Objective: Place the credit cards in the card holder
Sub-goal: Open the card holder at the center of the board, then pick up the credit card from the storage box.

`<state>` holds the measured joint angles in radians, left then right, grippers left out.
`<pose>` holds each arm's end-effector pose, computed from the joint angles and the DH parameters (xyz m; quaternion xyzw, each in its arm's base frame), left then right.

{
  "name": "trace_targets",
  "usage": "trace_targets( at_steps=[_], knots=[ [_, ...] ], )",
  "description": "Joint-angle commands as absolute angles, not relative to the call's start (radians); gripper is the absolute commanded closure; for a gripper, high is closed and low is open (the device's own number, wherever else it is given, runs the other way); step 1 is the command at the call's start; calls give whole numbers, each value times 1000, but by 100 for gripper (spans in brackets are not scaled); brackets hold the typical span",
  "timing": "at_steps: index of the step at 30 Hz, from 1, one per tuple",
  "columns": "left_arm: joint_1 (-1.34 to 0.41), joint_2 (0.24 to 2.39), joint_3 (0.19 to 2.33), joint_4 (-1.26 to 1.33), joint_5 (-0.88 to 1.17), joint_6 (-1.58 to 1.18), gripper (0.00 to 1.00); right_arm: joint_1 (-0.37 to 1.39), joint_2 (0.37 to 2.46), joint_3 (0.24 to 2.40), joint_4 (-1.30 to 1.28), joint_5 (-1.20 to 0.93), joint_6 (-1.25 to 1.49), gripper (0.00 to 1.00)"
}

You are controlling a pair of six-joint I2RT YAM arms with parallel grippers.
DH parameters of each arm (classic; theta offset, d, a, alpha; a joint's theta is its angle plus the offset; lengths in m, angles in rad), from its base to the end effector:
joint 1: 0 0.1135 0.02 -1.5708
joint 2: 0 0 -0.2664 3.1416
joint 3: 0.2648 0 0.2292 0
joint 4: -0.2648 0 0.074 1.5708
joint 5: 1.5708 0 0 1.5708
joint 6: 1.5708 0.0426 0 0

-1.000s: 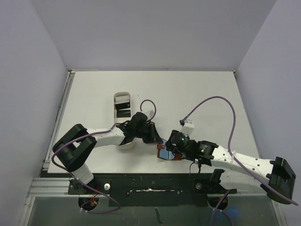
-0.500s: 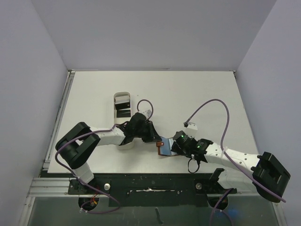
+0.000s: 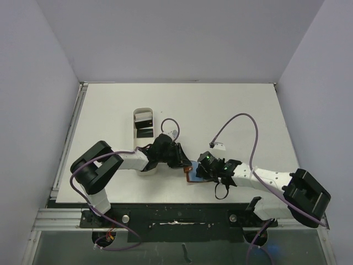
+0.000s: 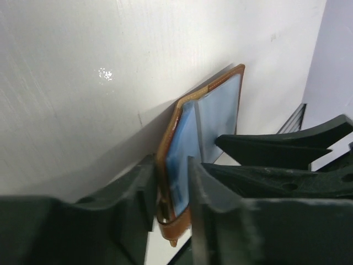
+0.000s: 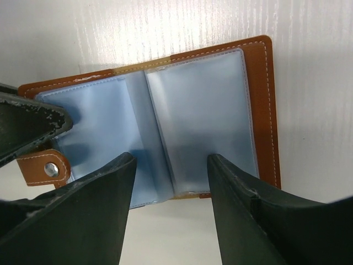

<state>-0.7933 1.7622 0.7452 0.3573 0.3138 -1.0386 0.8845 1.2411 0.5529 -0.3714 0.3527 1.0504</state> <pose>0.2211 -0.2434 0.1482 -0.0403 0.8887 -0.4301 0.1534 0.1372 0.1442 0.1720 0.1231 0.9456 0.1086 0.2810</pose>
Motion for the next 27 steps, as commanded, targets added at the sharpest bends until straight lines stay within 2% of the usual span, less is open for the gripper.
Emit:
trace_targets(
  at_steps=[1, 7, 16, 22, 27],
  knots=[
    [-797, 1683, 769, 344, 284, -977, 69, 899, 1304, 608, -338, 385, 1033, 44],
    [-770, 1551, 885, 49, 147, -831, 49, 924, 1378, 632, -351, 393, 1040, 43],
    [-561, 1403, 1032, -281, 72, -609, 46, 944, 1401, 648, -377, 406, 1036, 43],
    [-504, 1331, 1066, -340, 21, -80, 47, 953, 1384, 655, -377, 402, 1019, 43],
    [-497, 1317, 1068, -344, -64, 173, 40, 962, 1370, 666, -351, 385, 986, 43]
  ],
)
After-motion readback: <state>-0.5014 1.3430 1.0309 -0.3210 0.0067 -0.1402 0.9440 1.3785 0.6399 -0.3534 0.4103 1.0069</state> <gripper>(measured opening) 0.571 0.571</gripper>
